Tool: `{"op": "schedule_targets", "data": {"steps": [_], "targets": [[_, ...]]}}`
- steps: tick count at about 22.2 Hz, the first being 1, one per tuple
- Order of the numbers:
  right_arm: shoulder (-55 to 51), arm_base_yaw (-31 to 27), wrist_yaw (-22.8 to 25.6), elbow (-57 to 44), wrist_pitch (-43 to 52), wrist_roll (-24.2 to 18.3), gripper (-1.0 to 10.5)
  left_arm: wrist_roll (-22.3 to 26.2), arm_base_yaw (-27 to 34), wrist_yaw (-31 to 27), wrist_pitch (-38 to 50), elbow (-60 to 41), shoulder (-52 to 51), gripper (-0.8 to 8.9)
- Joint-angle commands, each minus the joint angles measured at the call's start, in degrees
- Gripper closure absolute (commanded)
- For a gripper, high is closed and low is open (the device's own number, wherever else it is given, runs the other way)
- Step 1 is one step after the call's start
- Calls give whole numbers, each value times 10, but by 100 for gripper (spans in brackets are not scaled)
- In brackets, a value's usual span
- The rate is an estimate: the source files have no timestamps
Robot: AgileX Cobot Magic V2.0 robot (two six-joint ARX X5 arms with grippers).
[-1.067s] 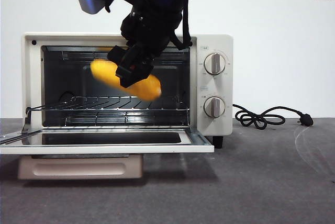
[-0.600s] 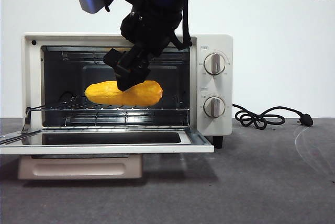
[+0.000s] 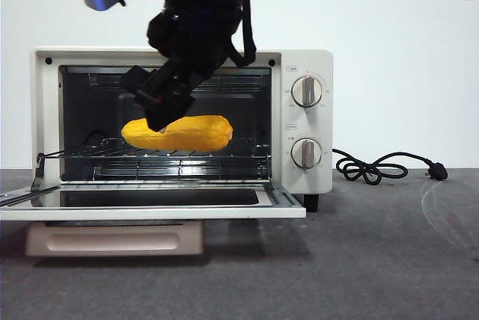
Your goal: Take the corn from the table,put the corn in the oven
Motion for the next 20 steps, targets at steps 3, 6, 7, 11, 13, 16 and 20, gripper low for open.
{"op": "schedule_targets", "data": {"steps": [3,6,7,11,13,16,20], "targets": [[-16,27,6,3,-42,60,601,45,-2,-2,49,-2,41,819],[-36,43,7,3,-79,95,604,71,-2,-2,75,-2,75,820],[-45,48,7,3,-94,107,605,80,-2,-2,83,-2,88,820],[-85,64,6,3,-158,142,715,94,-1,0,113,-2,133,822],[-109,69,1,3,-191,156,787,94,0,5,128,-2,152,822],[-147,78,-16,3,-234,186,829,99,7,44,149,-2,178,822],[-201,82,-67,3,-280,224,887,99,40,107,170,-2,210,822]]}}
